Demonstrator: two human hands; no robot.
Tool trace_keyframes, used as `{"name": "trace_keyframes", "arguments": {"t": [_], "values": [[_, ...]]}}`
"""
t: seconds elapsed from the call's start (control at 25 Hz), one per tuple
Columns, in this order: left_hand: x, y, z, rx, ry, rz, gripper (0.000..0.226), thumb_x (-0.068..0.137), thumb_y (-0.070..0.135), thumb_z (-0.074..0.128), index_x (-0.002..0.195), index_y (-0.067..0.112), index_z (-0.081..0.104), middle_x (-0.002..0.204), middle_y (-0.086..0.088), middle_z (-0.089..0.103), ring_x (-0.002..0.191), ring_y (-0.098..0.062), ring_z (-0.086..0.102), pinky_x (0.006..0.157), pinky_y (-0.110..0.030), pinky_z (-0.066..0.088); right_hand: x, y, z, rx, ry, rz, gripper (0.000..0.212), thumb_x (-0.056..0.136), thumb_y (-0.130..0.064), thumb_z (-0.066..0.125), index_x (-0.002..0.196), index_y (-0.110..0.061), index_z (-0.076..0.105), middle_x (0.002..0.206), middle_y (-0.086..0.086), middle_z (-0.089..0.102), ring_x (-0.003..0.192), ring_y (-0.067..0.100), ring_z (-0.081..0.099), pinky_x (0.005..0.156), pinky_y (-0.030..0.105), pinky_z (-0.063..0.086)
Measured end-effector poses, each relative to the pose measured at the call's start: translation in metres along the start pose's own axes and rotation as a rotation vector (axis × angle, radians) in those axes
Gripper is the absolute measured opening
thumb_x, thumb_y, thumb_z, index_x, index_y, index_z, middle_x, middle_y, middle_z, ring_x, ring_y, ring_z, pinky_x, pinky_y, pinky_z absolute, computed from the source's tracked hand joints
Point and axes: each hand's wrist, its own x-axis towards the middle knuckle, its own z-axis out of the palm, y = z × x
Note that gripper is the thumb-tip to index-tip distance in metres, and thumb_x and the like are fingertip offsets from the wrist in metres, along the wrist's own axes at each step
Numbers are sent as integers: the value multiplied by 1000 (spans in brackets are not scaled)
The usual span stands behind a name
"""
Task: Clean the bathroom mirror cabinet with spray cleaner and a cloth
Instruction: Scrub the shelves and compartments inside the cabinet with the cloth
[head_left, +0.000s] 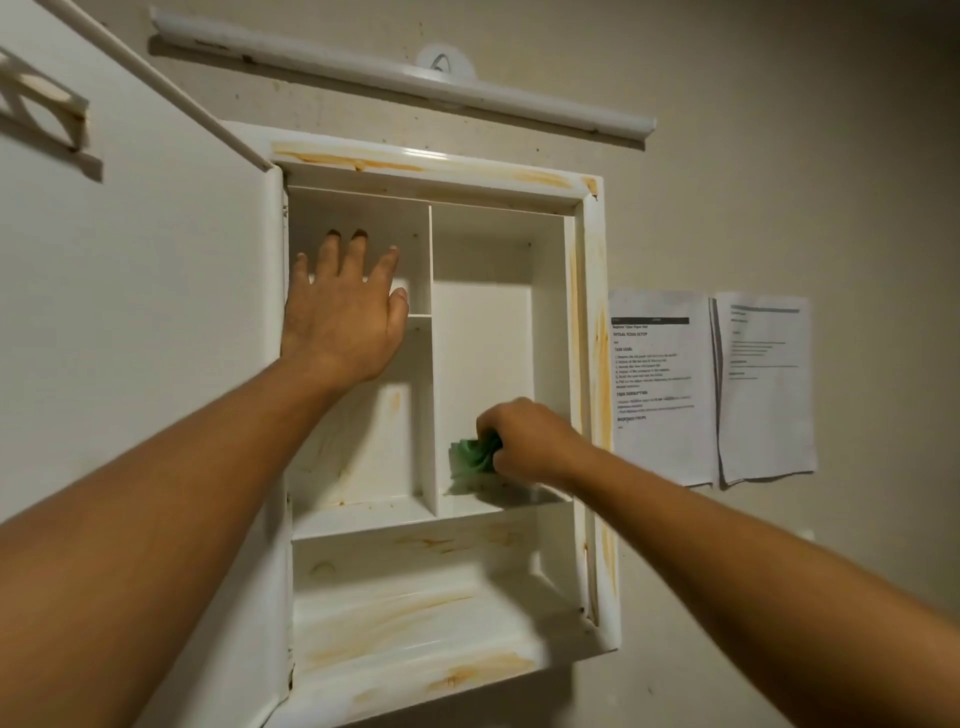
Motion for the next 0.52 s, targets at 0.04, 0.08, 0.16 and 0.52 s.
{"name": "trace_keyframes", "arguments": {"t": [0.04,0.08,0.16,0.52], "values": [[0,0,0,-13,-10,-4,61,105,47,18,162,25,21,169,-13,19,156,-37,14,124,-60,17,5,-3,-19,3,56,-15,11,88,-11,70,93,-21,67,92,-1,66,84,18,64,80,40,60],[0,0,0,-27,-14,-8,61,105,46,19,163,25,21,169,-13,19,156,-37,13,124,-60,17,16,-5,-43,-32,188,-32,10,89,-14,72,95,-20,66,94,-2,66,85,18,64,80,39,60],[1,0,0,-21,-4,-10,61,105,44,21,162,24,23,168,-14,22,155,-37,16,123,-61,19,38,-10,-91,-209,536,-85,14,93,-20,72,103,-16,64,98,0,66,85,20,64,77,35,58],[1,-1,0,-2,-8,-4,60,105,42,21,162,22,24,166,-15,26,153,-38,20,122,-60,20,21,10,10,-753,250,62,18,87,-1,67,91,-18,67,82,-1,69,73,17,65,76,32,50]]}}
